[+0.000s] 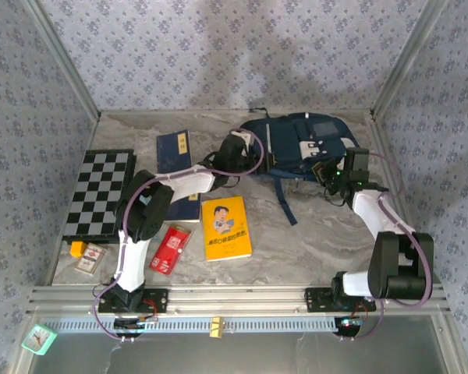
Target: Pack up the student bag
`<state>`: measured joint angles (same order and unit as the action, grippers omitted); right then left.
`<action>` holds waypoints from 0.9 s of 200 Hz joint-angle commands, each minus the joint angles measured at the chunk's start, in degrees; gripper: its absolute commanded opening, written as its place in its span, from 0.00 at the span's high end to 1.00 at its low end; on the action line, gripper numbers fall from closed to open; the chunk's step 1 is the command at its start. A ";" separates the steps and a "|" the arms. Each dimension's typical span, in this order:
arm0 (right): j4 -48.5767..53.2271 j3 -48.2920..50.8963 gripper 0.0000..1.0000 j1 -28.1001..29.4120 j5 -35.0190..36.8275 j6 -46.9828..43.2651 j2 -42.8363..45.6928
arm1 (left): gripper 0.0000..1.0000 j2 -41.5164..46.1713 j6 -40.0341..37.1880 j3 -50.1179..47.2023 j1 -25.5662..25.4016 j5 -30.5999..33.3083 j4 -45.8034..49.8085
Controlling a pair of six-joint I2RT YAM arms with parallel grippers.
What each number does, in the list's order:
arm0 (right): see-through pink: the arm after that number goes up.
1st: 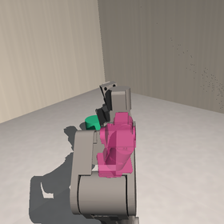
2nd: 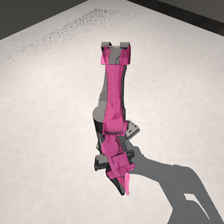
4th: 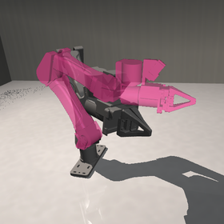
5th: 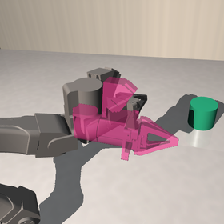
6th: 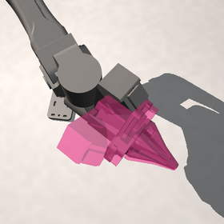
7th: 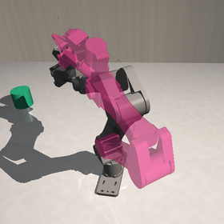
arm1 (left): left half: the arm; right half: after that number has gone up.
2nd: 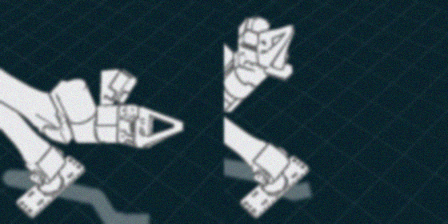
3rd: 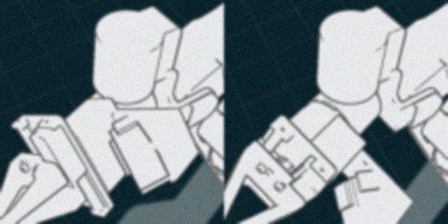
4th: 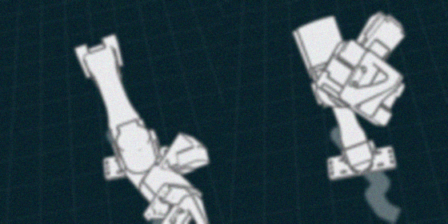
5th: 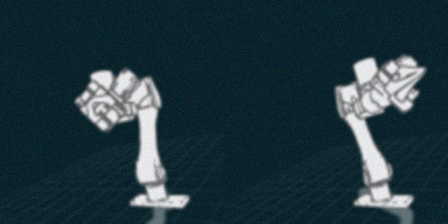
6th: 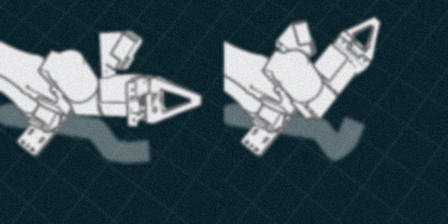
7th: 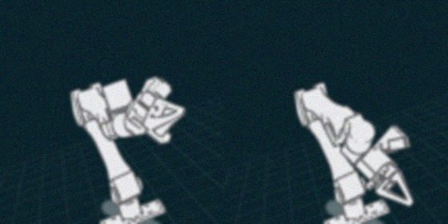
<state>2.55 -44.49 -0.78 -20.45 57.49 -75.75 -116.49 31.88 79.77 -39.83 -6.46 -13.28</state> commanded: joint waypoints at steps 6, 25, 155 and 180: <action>-0.73 1.42 0.99 3.49 3.39 6.72 3.25 | 0.05 9.19 -5.26 -2.93 1.42 -0.23 0.02; -3.20 2.95 1.00 4.64 6.01 10.26 4.56 | 0.06 16.21 -7.76 -6.85 0.03 3.75 4.89; -1.46 1.30 1.00 9.69 11.31 14.48 6.64 | 0.30 13.55 -6.61 -19.60 -23.66 17.16 -7.85; -1.56 1.27 1.00 10.30 11.37 14.58 6.72 | 0.34 7.54 -5.86 -16.79 -23.89 18.14 -11.03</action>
<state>3.49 -41.28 8.47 -8.67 71.20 -71.13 -104.86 25.10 59.35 -63.40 9.52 -17.82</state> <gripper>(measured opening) 0.077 0.679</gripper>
